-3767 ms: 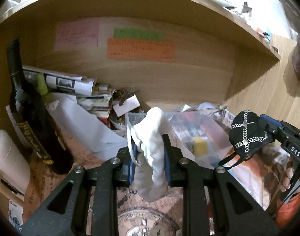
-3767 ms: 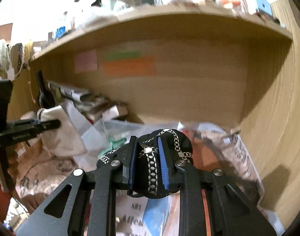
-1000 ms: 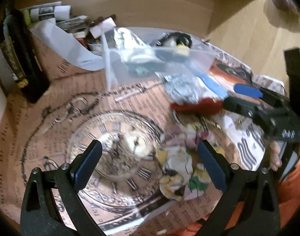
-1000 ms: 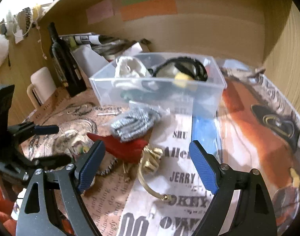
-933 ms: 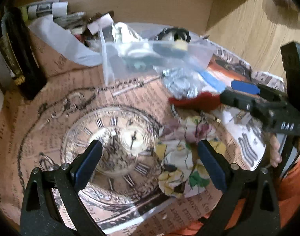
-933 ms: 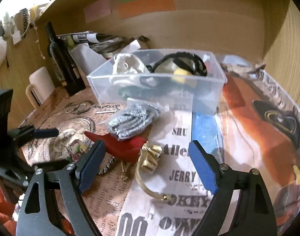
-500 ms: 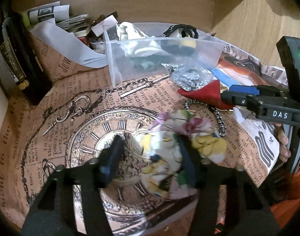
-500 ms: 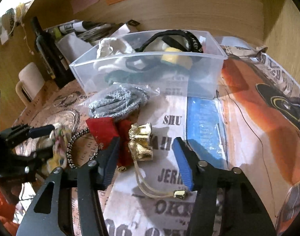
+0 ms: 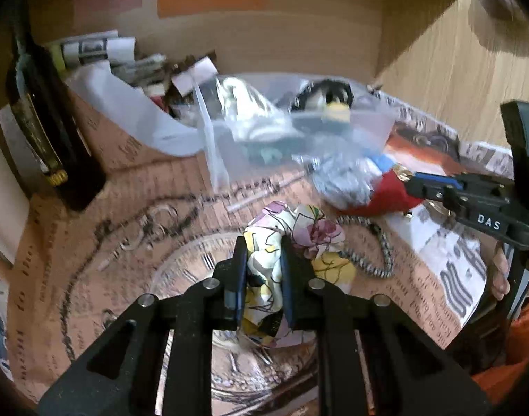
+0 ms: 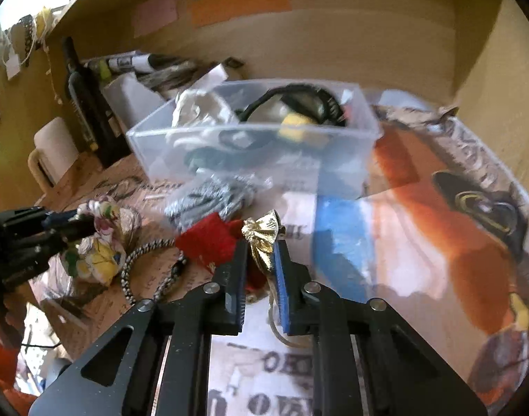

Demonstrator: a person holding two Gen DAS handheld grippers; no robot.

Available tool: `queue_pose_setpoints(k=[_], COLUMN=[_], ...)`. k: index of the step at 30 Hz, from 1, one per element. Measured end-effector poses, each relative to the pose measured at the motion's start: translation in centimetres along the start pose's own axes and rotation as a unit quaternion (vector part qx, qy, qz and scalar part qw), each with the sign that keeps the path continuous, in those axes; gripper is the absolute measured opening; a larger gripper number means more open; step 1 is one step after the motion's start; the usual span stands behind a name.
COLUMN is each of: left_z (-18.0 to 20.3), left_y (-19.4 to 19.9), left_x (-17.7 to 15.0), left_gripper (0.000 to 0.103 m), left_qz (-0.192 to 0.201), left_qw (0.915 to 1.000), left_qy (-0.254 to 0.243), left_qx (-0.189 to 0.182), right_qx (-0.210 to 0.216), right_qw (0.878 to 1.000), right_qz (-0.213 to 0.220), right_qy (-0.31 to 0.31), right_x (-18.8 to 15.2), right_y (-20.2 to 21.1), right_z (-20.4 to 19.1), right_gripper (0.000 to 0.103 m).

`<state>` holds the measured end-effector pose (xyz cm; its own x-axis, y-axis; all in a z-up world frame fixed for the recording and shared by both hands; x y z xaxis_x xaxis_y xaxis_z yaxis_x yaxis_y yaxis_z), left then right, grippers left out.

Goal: Organize soft objects
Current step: 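Carry the scrunchie and gold bow into the clear box and open both tools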

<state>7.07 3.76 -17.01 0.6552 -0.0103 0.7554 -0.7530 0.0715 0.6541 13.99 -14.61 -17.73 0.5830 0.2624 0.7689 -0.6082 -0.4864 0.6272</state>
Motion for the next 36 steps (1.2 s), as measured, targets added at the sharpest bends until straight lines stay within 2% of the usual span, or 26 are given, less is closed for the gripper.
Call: queue_pose_setpoints(k=[10,20,29,36], left_z=[-0.7,-0.8,-0.4,-0.4], left_y=[1.9,3.1,1.2,-2.3], left_x=[4.4,9.3,12.8,14.5], left_gripper=[0.017,0.017,0.017,0.017], left_qz=[0.063,0.115,0.12,0.091], left_qw=[0.9979,0.9931,0.9925,0.9957], left_qy=[0.0,0.001,0.001,0.009], left_qx=[0.015,0.02,0.02,0.015], right_qx=[-0.035,-0.039,-0.027,-0.021], right_qw=[0.997,0.992,0.987,0.99], right_qz=[0.066,0.124,0.156,0.14], right_qy=[-0.011,-0.007,-0.001,0.002], right_x=[2.9,6.7,10.2,11.3], right_y=[4.0,5.7,5.0,2.5], right_z=[1.6,2.1,2.6,3.1], right_gripper=[0.013,0.013,0.013,0.013])
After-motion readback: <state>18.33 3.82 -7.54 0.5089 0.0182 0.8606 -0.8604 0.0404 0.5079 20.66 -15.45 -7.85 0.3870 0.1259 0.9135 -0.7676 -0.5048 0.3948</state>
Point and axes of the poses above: each gripper's, at about its wrist camera, not at the fingertips, and y roughly against the way its jaws point, z to its right, x to its top, the point moved 4 cm from there along -y, roughly the way its jaws point, and after that the axes turned 1 degree about -x, right-handed, at the moved point
